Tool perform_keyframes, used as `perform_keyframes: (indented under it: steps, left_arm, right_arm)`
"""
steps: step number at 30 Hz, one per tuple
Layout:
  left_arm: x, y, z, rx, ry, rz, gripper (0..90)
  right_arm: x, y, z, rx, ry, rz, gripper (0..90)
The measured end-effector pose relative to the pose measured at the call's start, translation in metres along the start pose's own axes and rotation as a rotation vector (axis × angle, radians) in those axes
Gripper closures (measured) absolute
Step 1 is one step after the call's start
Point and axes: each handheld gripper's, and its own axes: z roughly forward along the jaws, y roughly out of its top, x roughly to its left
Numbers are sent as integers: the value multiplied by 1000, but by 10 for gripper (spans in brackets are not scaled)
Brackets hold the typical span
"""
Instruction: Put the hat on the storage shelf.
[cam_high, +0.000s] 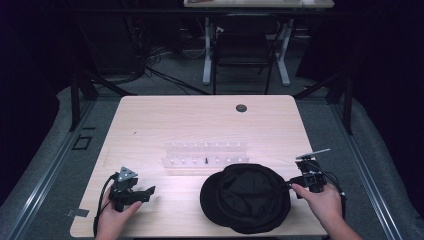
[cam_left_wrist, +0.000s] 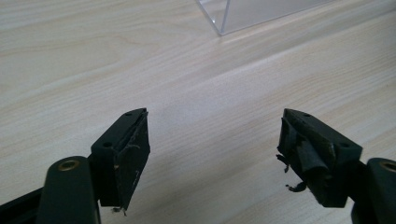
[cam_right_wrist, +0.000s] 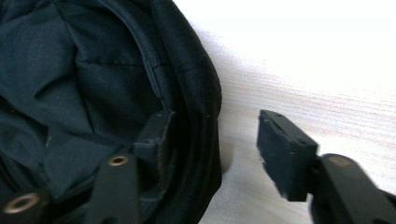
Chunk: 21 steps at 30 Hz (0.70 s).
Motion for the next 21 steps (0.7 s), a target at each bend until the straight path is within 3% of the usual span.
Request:
perform_keyframes:
  steps: [3,4,7,17,21]
  left_arm:
    - [1,0,0,5,-16,-1,345]
    - [1,0,0,10,-20,-6,345]
    - [2,-1,0,9,-14,-6,378]
    - [2,-1,0,14,-20,-15,391]
    - [1,0,-1,16,-18,-4,396]
  right_arm:
    - [-1,2,3,-5,16,21,596]
    - [-1,2,3,-5,16,21,596]
    - [-6,3,5,35,34,18,655]
    - [-9,4,13,67,67,56,700]
    - [-10,5,17,77,78,47,722]
